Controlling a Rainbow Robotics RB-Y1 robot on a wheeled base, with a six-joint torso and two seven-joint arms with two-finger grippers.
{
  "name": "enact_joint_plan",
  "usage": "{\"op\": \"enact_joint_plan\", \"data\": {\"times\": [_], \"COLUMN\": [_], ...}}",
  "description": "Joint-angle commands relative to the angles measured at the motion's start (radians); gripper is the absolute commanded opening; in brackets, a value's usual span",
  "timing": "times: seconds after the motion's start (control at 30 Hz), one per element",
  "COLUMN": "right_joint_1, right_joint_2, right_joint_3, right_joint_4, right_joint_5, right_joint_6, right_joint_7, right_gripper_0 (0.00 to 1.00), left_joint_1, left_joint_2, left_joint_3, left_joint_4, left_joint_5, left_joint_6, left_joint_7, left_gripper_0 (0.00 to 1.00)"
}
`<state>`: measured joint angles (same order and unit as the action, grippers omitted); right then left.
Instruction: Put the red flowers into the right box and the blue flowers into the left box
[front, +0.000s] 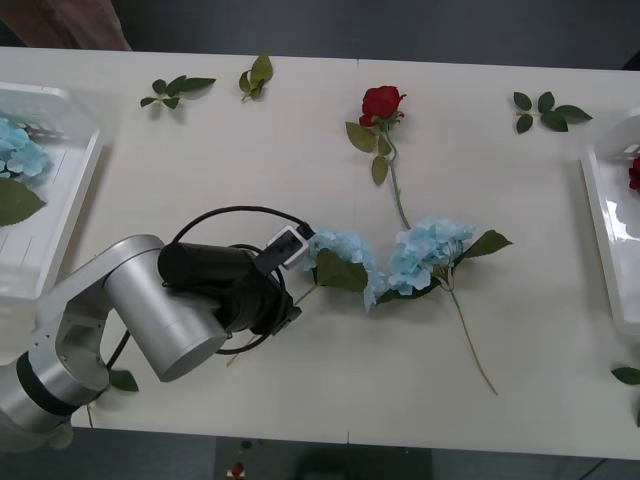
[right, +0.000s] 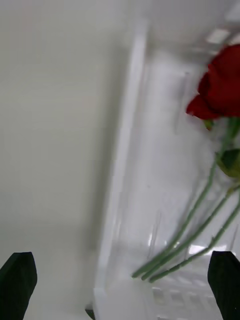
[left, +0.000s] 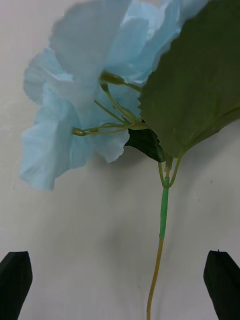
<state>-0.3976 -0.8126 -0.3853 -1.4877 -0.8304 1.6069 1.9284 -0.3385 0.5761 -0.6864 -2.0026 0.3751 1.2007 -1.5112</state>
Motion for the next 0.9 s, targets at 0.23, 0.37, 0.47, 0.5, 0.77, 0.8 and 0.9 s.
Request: {"op": "enact_joint_plan", "data": {"times": [0.23, 0.37, 0.47, 0.5, 0.77, 0.8, 0.9], "right_joint_1": [-0.106, -0.122, -0.122, -0.122, -0.102, -0.093, -0.066], "right_joint_2": [-0.023, 0.01, 0.053, 0.067, 0.188, 0.199, 0.224], "right_joint_3": [0.094, 0.131, 0.134, 0.135, 0.171, 0.177, 0.206], "right_joint_4": [-0.026, -0.033, -0.065, -0.082, -0.207, -0.221, -0.26], "right_joint_5": [-0.231, -0.28, -0.269, -0.259, -0.138, -0.127, -0.105], "right_joint_6": [0.074, 0.085, 0.094, 0.099, 0.133, 0.13, 0.107], "right_joint_7": [0.124, 0.133, 0.141, 0.142, 0.129, 0.127, 0.116], "right_gripper_0": [1.0, 1.0, 1.0, 1.0, 1.0, 1.0, 1.0], "left_joint_1": [-0.039, -0.05, -0.056, -0.057, -0.077, -0.08, -0.083], "left_joint_2": [-0.073, -0.096, -0.102, -0.102, -0.11, -0.111, -0.114], "left_joint_3": [-0.047, -0.064, -0.076, -0.079, -0.117, -0.122, -0.128], "left_joint_4": [0.044, 0.077, 0.102, 0.113, 0.203, 0.212, 0.223], "left_joint_5": [-0.061, -0.084, -0.093, -0.091, -0.105, -0.111, -0.119], "left_joint_6": [-0.009, -0.012, -0.032, -0.043, -0.136, -0.144, -0.154], "left_joint_7": [0.069, 0.08, 0.083, 0.085, 0.088, 0.088, 0.089], "left_gripper_0": [1.0, 1.0, 1.0, 1.0, 1.0, 1.0, 0.84]}}
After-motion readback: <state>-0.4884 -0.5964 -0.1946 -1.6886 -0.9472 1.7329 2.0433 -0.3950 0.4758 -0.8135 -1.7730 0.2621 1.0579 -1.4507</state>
